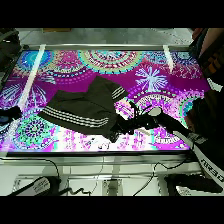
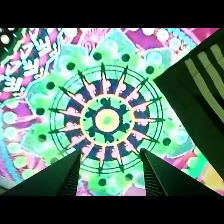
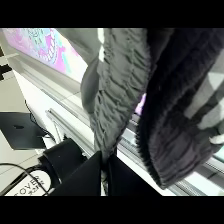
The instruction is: Fold the clothes and pants, and hang the long-sleeved shirts on hangers.
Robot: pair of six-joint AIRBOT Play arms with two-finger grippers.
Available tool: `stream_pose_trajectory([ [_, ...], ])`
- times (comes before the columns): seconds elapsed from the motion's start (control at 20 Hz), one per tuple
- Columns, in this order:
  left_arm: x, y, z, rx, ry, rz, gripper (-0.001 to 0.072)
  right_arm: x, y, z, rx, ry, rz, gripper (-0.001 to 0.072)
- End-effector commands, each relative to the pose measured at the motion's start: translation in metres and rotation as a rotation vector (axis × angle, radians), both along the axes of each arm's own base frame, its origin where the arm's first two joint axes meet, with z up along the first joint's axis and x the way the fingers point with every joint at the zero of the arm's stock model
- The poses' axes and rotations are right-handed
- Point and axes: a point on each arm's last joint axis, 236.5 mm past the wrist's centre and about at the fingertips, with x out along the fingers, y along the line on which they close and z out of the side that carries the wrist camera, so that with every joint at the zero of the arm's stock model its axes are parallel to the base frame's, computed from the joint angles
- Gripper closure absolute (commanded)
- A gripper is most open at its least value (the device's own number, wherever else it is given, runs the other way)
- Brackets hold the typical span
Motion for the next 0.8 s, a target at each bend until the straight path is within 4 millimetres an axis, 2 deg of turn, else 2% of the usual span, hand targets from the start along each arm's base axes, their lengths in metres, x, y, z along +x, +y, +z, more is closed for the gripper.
stream_pose_trajectory([
  [0.0, 0.020, -0.025, -0.037, -0.278, -0.065, 0.045, 0.0158, 0.007, 0.004, 0.010, 0.015, -0.028, 0.003, 0.0691],
  [0.15, 0.041, -0.035, -0.055, -0.427, -0.135, 0.071, 0.0154, 0.020, 0.009, 0.028, 0.035, -0.077, 0.004, 0.0691],
  [0.3, 0.057, -0.042, -0.076, -0.508, -0.164, 0.089, 0.0155, 0.034, 0.015, 0.048, 0.057, -0.133, 0.003, 0.0691],
  [0.45, 0.074, -0.050, -0.087, -0.568, -0.215, 0.086, 0.0156, 0.044, 0.018, 0.064, 0.068, -0.183, 0.007, 0.0691],
  [0.6, 0.078, -0.055, -0.107, -0.576, -0.194, 0.095, 0.0158, 0.049, 0.020, 0.072, 0.076, -0.202, 0.007, 0.0691],
  [0.75, 0.084, -0.060, -0.117, -0.554, -0.187, 0.083, 0.0208, 0.049, 0.020, 0.073, 0.077, -0.204, 0.007, 0.0691],
])
